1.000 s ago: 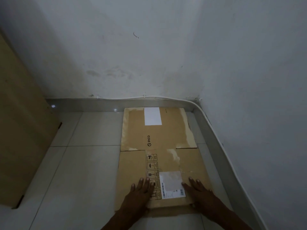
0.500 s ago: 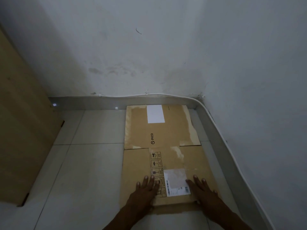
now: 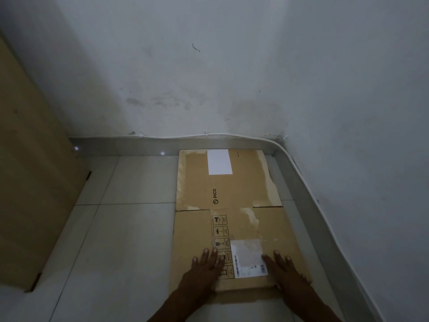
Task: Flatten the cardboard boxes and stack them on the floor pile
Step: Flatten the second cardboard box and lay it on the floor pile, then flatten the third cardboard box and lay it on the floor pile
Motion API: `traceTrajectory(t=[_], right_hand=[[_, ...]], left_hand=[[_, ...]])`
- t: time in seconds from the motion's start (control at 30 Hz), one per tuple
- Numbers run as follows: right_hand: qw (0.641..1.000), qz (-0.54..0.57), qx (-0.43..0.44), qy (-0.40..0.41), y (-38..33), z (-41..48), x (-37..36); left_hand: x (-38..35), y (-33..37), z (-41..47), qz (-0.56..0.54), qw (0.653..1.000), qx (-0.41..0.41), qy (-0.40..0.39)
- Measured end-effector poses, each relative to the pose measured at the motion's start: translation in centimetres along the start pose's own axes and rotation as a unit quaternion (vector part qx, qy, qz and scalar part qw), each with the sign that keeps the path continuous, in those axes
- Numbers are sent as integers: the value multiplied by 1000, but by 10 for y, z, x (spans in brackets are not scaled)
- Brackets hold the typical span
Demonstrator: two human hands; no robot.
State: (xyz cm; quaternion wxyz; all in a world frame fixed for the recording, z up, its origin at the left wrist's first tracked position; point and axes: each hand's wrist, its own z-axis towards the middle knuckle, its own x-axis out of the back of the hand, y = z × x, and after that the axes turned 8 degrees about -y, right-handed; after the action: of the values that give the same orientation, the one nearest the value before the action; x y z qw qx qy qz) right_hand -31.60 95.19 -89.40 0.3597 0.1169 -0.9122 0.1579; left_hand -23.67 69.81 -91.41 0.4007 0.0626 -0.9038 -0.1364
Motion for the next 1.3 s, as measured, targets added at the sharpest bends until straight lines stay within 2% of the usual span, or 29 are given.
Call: traceTrajectory(t=[0.2,0.37,0.57,0.77,0.93,1.13,1.3], right_hand=[[998,-25,-39,-29,-30,-4,24],[999,-28,-2,23,-91,-56,79],[996,-15,55,66,-167,-183,199],[993,-7,94,73,-233,-346,330],[989,-21,127,73,-302,-462,421],[976,-59,184,102,-410,-529,491],[963,-82,230,115,-525,-556,513]], left_hand=[[29,-5,-18,-8,1000,3,-22],[100,11,-83,-12,998,31,51],[224,41,-220,-7,995,42,90],[354,93,-395,-44,991,62,108],[438,119,-531,-32,987,85,132],[513,92,-655,3,976,132,171],[541,27,-748,10,967,155,203]])
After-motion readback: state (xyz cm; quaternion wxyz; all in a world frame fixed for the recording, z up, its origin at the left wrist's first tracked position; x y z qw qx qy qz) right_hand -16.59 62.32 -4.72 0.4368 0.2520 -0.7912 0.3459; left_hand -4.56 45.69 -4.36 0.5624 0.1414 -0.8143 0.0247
